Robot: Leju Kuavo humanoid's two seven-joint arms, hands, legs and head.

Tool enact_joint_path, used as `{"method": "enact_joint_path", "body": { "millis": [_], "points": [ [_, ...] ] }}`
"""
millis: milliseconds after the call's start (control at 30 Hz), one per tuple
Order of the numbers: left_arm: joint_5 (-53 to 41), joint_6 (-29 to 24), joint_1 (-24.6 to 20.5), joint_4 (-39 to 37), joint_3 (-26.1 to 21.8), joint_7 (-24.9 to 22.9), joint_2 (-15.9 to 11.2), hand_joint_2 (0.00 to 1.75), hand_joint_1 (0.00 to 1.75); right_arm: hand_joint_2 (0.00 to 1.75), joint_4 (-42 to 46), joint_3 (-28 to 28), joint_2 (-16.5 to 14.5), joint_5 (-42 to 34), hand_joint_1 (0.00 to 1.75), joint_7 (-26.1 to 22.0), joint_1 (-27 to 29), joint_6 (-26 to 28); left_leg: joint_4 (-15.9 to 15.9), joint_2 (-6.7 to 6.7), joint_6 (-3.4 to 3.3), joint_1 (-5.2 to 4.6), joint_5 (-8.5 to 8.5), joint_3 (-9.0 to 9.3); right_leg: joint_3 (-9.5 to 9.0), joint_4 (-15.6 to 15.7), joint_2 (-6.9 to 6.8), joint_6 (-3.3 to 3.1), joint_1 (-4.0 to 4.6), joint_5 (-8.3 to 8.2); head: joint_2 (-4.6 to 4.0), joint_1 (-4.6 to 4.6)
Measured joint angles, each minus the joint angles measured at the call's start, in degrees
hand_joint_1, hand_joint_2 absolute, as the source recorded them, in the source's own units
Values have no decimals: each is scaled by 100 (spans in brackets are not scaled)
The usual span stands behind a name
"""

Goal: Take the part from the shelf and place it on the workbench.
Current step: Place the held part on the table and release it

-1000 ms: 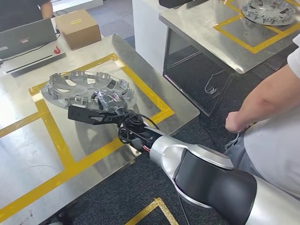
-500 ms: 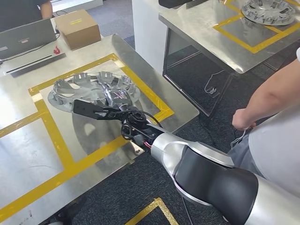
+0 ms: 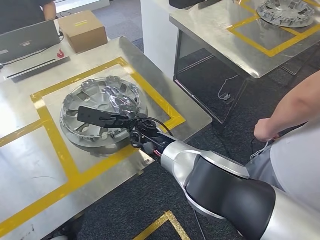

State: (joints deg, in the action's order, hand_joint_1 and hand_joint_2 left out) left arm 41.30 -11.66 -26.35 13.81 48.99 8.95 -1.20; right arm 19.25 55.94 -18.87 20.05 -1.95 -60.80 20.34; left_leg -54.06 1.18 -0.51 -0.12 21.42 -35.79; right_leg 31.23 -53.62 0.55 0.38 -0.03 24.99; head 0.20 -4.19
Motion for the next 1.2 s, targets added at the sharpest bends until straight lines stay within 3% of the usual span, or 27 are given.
{"method": "enact_joint_path", "body": {
  "millis": [100, 233, 300, 433, 567, 733, 867, 1000, 1200],
  "points": [
    [-1, -1, -2, 1, 1, -1, 2, 0, 0, 0, 4, -18, -13, -324, 0, -142, -1, -430, 0, 0, 0, 0, 0, 3, -3, 0, 0, 0, 0, 0, -1, 1],
    [-8, 26, -5, 0, 1, -1, 1, 0, 0, 0, 16, -74, -32, -1150, 0, -410, -3, -1560, 0, 0, 0, 1, 0, 5, -4, 0, 0, 0, 0, 0, 0, 1],
    [-11, 45, -5, 0, 1, -1, -1, 0, 0, 0, 20, -109, -42, -1371, 0, -469, -6, -1849, 0, 0, 0, 2, 0, 6, -5, 0, 0, 0, 0, 0, 0, 1],
    [-4, 37, -8, 0, 8, -1, -4, 0, 0, 0, 52, -142, -50, -1713, 0, -539, -31, -1980, 0, 0, 0, 2, 0, 6, -6, 0, 0, 0, 0, 0, -1, 0],
    [27, -12, -7, 0, 10, -1, -5, 0, 0, 0, 116, -134, -65, -2516, 0, -772, -73, -2040, 0, -1, 0, 2, 0, 7, -7, 0, 1, 0, 0, 0, 0, 0],
    [85, -76, 1, 0, 10, -11, -14, 0, 0, 0, 276, -182, -75, -3800, 0, -1567, -142, -2705, 0, -2, 0, 2, 0, 11, -10, 0, 2, 0, 0, 0, 0, 0],
    [188, -181, 25, 0, 10, 14, -42, 0, 0, 0, 589, -327, -40, -4272, 0, -1953, -137, -2989, 2, -4, 4, 4, 2, 20, -14, 0, 5, -1, 1, 2, 0, -1],
    [257, -316, 82, 0, 10, 108, -95, 0, 0, 0, 1267, -521, 187, -4564, 0, -1919, 52, -2898, 2, -11, 8, 4, 7, 35, -26, 0, 11, -1, 1, 3, 0, 0],
    [299, -344, 241, 0, 10, 138, -244, 0, 0, 0, 2816, -831, 829, -5192, 0, -1448, 792, -2731, 1, -12, 9, 4, 16, 57, -48, 4, 12, -2, 0, 8, 0, -1]
  ]
}}
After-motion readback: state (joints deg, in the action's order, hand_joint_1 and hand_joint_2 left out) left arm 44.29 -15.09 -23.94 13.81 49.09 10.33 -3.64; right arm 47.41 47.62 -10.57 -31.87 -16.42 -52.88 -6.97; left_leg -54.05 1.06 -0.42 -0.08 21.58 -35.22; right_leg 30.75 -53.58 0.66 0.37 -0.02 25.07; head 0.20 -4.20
